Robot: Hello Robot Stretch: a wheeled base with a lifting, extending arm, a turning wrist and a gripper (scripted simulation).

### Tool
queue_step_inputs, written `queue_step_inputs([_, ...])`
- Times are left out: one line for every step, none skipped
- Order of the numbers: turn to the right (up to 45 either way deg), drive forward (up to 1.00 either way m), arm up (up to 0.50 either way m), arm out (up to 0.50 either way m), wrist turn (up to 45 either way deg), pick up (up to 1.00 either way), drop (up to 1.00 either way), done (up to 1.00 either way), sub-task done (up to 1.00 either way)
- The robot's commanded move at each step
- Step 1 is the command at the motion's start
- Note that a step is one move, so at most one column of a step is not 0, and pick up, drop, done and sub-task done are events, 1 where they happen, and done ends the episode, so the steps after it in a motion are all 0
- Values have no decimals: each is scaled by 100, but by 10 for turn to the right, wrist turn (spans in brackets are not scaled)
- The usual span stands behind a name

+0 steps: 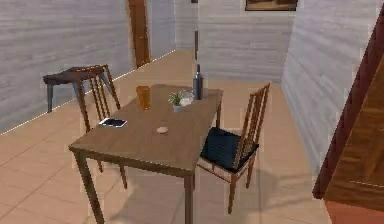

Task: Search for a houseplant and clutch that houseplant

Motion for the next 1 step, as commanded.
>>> queue_step_inputs([-450,0,0,0,0,0,0,0,0])
